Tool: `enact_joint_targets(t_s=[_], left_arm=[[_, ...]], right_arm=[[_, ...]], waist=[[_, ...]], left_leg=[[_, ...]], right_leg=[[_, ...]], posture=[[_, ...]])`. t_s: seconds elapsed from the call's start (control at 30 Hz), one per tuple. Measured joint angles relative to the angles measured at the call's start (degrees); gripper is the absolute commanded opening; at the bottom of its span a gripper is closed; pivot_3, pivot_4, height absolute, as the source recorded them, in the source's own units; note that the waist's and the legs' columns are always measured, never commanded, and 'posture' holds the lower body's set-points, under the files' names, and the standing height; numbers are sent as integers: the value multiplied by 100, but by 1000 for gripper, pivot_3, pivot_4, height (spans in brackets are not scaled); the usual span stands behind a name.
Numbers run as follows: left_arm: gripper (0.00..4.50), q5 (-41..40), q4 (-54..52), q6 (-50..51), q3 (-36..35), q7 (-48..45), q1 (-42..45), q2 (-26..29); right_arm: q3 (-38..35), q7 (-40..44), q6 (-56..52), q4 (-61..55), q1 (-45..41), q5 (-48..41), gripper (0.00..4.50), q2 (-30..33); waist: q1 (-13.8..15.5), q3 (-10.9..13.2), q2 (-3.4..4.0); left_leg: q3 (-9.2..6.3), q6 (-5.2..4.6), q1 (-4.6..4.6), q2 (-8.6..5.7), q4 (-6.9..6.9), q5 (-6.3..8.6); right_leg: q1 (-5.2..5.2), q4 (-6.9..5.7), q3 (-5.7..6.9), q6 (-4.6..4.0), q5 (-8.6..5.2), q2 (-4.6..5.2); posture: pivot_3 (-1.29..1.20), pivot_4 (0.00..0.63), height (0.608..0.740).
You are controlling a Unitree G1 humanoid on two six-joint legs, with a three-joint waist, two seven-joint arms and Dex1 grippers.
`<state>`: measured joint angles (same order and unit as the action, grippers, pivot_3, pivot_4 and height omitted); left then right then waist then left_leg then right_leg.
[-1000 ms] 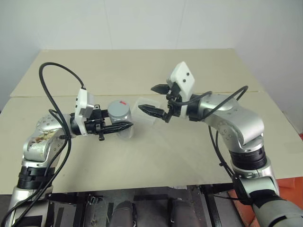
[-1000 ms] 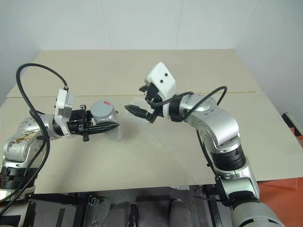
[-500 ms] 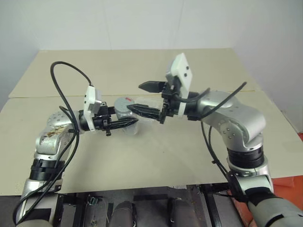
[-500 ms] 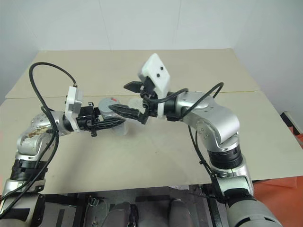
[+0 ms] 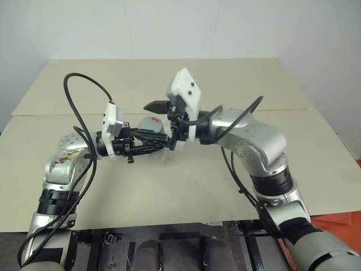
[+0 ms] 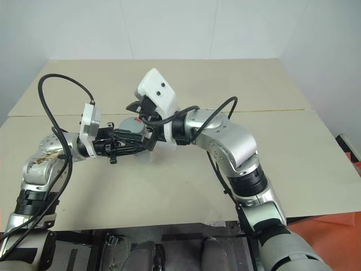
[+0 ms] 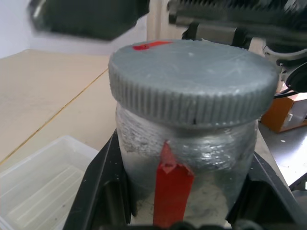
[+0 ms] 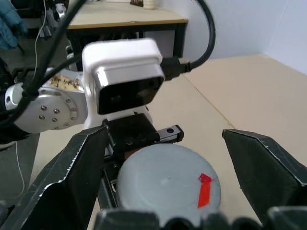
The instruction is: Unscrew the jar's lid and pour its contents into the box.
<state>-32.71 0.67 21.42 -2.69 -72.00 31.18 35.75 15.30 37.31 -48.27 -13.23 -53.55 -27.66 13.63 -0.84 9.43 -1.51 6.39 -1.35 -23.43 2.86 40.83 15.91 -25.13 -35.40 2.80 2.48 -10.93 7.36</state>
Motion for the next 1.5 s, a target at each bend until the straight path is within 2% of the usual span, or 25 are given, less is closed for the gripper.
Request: enact_joint_targets(t_s=[0.33,1.03,1.23,1.5], left_arm=[[1948,-15,-11,2,-47,-1,-47,85],[1948,-41,-87,24,-170,66,-247,265],[1948,-126,-256,26,-260,-83,-344,323],[1948,-138,-347,27,-260,-118,-405,327]], right_arm=[[14,166,194,246,0,223,4448,-10],[-14,481,291,-33,284,94,4448,598],[-457,306,317,236,314,282,4448,912],[-489,352,317,255,414,295,4448,958]], waist=[[-4,0,0],[0,0,0],[21,0,0],[-12,0,0]], left_leg=[[0,0,0,0,-1,0],[0,0,0,0,-1,0],[0,-1,-2,0,0,0],[1,0,0,1,-2,0]], right_leg=[[-1,0,0,0,0,0],[-1,1,0,0,0,0],[0,5,0,0,0,0],[-2,4,-1,0,0,0]], posture=[[0,150,740],[0,150,740],[0,150,740],[0,150,740]])
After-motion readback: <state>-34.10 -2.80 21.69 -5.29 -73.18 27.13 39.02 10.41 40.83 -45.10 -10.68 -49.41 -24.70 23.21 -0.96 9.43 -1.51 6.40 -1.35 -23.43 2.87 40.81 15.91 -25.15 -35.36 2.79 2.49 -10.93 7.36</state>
